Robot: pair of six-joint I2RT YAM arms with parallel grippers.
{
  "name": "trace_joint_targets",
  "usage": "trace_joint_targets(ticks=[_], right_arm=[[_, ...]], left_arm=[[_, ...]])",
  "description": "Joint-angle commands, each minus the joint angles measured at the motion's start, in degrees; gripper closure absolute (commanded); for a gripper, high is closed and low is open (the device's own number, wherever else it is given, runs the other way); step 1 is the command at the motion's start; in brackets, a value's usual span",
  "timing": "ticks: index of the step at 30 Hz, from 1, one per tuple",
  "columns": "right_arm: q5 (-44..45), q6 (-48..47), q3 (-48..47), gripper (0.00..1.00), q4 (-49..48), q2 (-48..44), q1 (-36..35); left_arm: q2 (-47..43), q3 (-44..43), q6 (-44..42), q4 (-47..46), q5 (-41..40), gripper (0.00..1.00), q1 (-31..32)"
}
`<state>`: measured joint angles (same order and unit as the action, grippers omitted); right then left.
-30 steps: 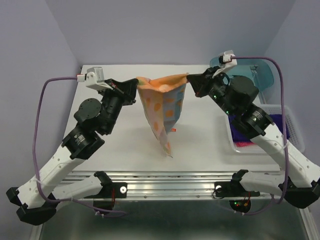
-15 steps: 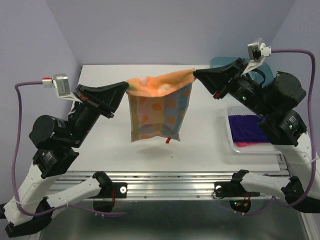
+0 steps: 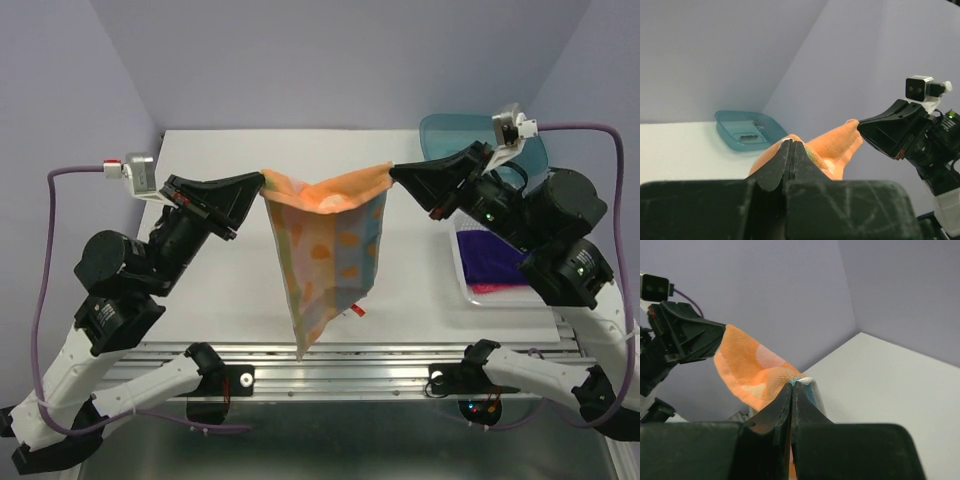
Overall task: Fold and stack the towels
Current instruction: Flatten out the crumpled towel
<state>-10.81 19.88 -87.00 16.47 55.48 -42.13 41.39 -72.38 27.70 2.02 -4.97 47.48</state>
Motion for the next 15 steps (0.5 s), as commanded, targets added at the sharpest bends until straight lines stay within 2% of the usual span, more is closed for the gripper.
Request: trace_joint_targets(ticks=[1, 4, 7, 8, 11, 12, 13, 15], right_arm=[[9.91, -1.86, 4.46, 0.99, -4.07, 0.68, -0.5], [20.44, -3.87, 7.01, 0.99, -6.7, 2.87, -0.5], [25.03, -6.6, 8.42, 0.99, -9.34, 7.52, -0.5], [28.79, -7.13, 8.43, 0.99, -9.87, 10.67, -0.5], [35.49, -9.85, 8.87, 0.99, -14.26, 14.99, -0.06], [36.11, -10.47, 8.87, 0.99, -15.58, 16.14, 0.38], [36.64, -11.26, 8.87, 0.99, -18.29, 18.24, 0.82], [36.47, -11.79, 8.17, 0.99, -20.85, 21.66, 2.75]], left_arm=[[0.71, 2.94, -0.9, -2.46, -7.93, 1.0, -0.2], [2.73, 5.04, -0.72, -2.2, -18.1, 1.0, -0.29], [5.63, 6.72, -1.07, -2.81, -21.74, 1.0, -1.25], [6.51, 6.99, -1.33, -3.86, -21.92, 1.0, -3.34], [10.46, 7.6, -1.16, -6.24, -18.14, 1.0, -9.4], [13.17, 7.69, -0.73, -6.94, -12.84, 1.0, -11.95], [14.67, 7.78, -0.46, -7.64, -9.82, 1.0, -17.72], [20.19, 6.73, -0.63, -9.92, -4.03, 1.0, -23.1]])
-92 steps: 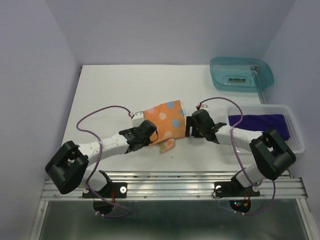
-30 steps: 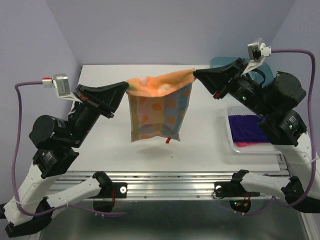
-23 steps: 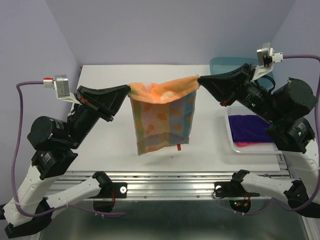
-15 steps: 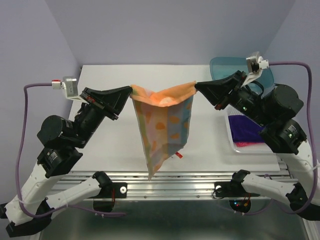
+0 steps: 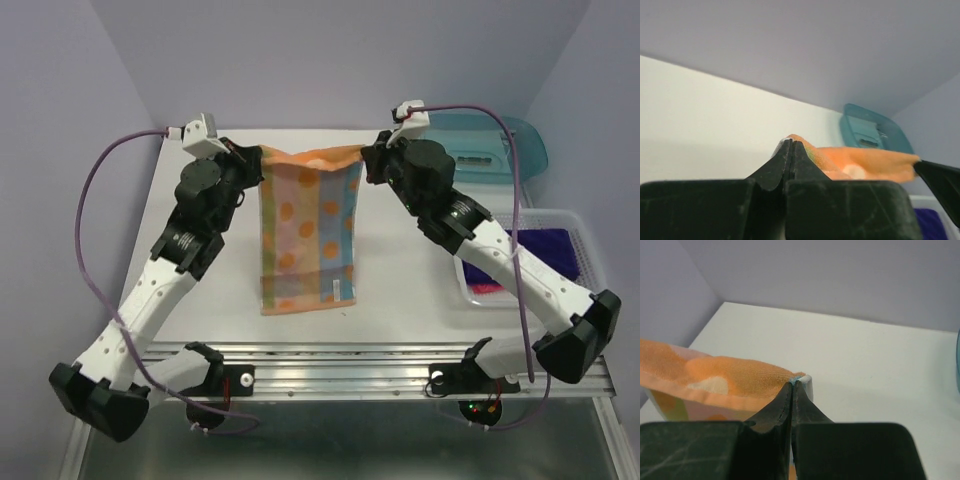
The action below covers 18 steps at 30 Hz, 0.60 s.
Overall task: Fold and stack the towels
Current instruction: Flatten out the crumpled towel
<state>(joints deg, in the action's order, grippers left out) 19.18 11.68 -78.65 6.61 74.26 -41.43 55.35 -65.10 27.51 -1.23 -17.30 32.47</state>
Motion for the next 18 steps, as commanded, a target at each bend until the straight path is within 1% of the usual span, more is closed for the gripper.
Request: trace_joint_targets(ticks=[1, 4, 5, 6, 8, 9, 10, 12, 13, 15, 18], right_arm=[[6.14, -3.6, -0.53, 0.99, -11.44, 4.21, 2.92], [0.53, -1.58, -3.52, 0.99, -12.32, 9.31, 8.45], [-2.54, -1.31, -4.22, 0.99, -13.11, 13.07, 10.99], [-3.26, -1.31, -4.75, 0.99, -15.55, 14.67, 11.98], [-4.67, -1.92, -5.63, 0.99, -17.76, 19.23, 14.08], [-5.11, -2.01, -6.07, 0.99, -18.64, 20.65, 14.79], [-6.25, -1.49, -7.9, 0.99, -19.09, 23.71, 16.1], [-7.48, -0.96, -9.76, 0.99, -19.09, 26.54, 17.17], [-8.27, -0.87, -11.51, 0.99, -18.92, 27.86, 17.69], [-9.77, -0.7, -13.19, 0.99, -18.74, 31.36, 18.84], [-11.35, -1.66, -14.95, 0.99, -18.65, 34.19, 19.37]], left_arm=[[8.17, -1.34, -0.61, -7.11, 9.64, 1.0, -9.17], [15.99, -4.68, -1.14, -9.04, 12.55, 1.0, -12.07], [17.93, -5.55, -1.31, -10.18, 12.99, 1.0, -14.08], [21.86, -7.39, -1.32, -10.63, 15.17, 1.0, -14.97], [26.1, -9.42, -0.88, -11.76, 17.02, 1.0, -17.95], [30.39, -10.39, -0.88, -12.73, 19.56, 1.0, -18.75], [32.52, -12.49, -0.7, -13.26, 21.59, 1.0, -19.8], [39.0, -15.31, -0.7, -13.01, 23.27, 1.0, -20.69], [41.04, -18.02, -0.61, -12.48, 23.97, 1.0, -20.95], [45.95, -20.49, -0.44, -11.6, 24.68, 1.0, -21.48], [50.36, -23.93, -0.87, -11.07, 25.12, 1.0, -22.01]])
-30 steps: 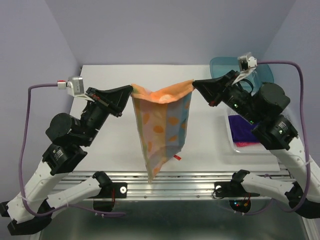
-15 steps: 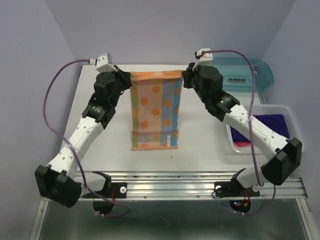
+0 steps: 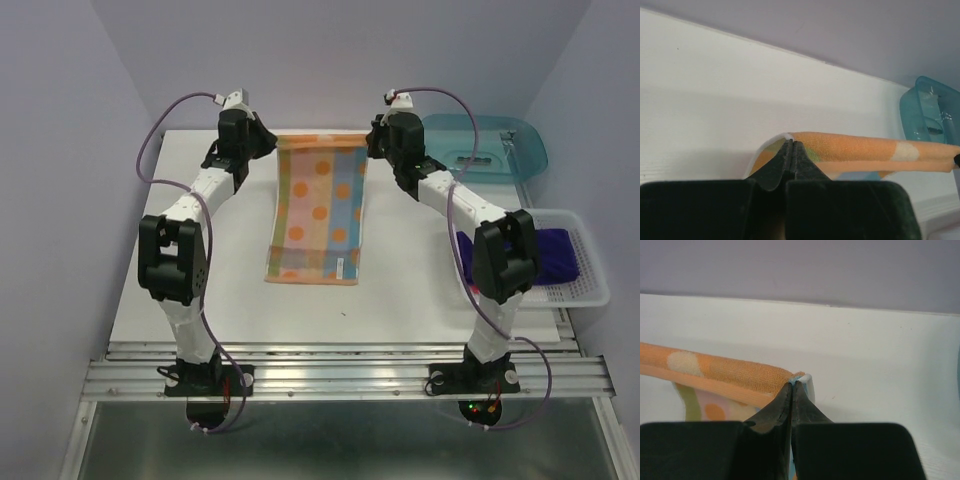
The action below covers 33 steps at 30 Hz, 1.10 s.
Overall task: Fold and stack the towels
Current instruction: Flatten out the crumpled towel, then fold the towel
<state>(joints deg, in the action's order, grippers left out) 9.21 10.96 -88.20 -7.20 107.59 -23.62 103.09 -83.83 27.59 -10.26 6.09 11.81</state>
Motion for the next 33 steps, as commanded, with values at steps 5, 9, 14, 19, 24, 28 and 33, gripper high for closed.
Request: trace_joint_targets(ticks=[5, 9, 14, 19, 24, 28, 33], right_arm=[[-1.91, -0.07, -6.64, 0.99, -1.33, 4.21, 1.91], [-6.29, 2.22, -4.44, 0.99, 0.34, 1.93, 1.82], [-10.86, 7.84, 6.19, 0.99, 1.22, -3.78, 1.64], [-13.52, 10.92, 14.54, 0.99, 2.54, -9.5, -0.37], [-11.32, 13.29, 22.19, 0.99, 3.86, -14.24, -5.21], [-9.83, 15.05, 27.02, 0.99, 4.47, -18.11, -7.93], [-7.19, 16.99, 32.04, 0.99, 5.0, -22.51, -10.92]], left_arm=[[5.63, -7.31, -1.49, -1.26, 3.31, 1.0, -1.62], [3.71, -3.28, -0.97, -1.25, 3.67, 1.0, -1.62], [-2.88, 6.12, 0.53, -2.56, 5.33, 1.0, -1.53], [-9.57, 17.8, 2.28, -5.38, 5.17, 1.0, -0.13], [-13.69, 24.32, 3.87, -6.35, 4.28, 1.0, 0.84], [-18.0, 31.16, 4.22, -6.35, 3.76, 1.0, 1.02], [-25.46, 38.91, 5.63, -6.09, 0.95, 1.0, 1.46]])
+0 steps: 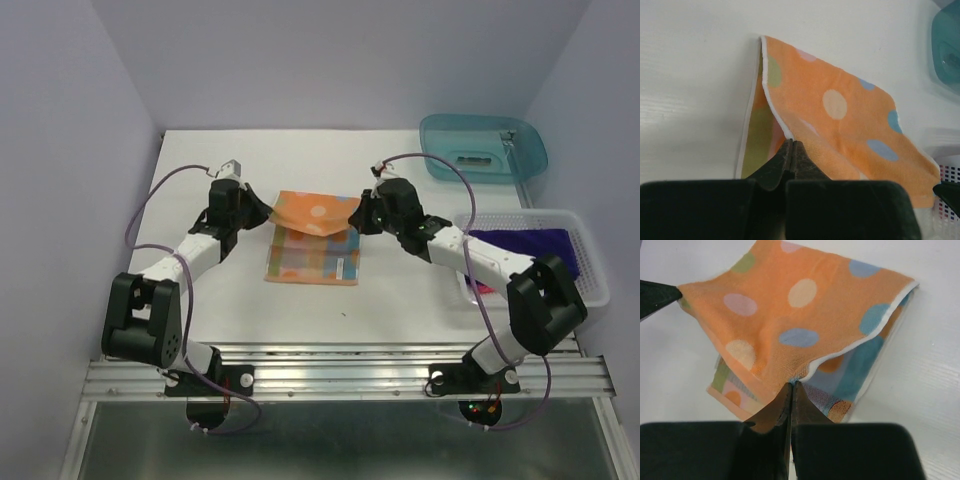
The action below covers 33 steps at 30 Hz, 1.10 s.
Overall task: Fold and stack the towels
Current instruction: Fold the towel
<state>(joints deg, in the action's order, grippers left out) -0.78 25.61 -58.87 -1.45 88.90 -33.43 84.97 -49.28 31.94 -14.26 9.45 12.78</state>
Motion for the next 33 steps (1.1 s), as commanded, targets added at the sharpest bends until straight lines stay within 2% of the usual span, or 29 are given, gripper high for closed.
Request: trace_joint_targets(ticks=[1, 8, 21, 33], right_arm=[[2.88, 2.87, 4.28, 0.99, -0.57, -4.43, -1.46], [3.41, 5.77, 10.35, 0.99, -0.74, -8.13, -5.15], [4.99, 9.37, 17.3, 0.99, -0.48, -11.12, -9.11], [4.29, 10.34, 19.05, 0.99, -1.36, -8.22, -9.28]], left_arm=[[-8.14, 6.71, 1.54, -2.0, -2.86, 1.0, 0.58], [-12.81, 13.4, 3.83, -1.38, -4.09, 1.0, 2.95], [-18.17, 18.43, 6.02, 5.64, -11.21, 1.0, 6.03], [-13.25, 18.6, 5.41, 7.32, -11.82, 1.0, 6.74]])
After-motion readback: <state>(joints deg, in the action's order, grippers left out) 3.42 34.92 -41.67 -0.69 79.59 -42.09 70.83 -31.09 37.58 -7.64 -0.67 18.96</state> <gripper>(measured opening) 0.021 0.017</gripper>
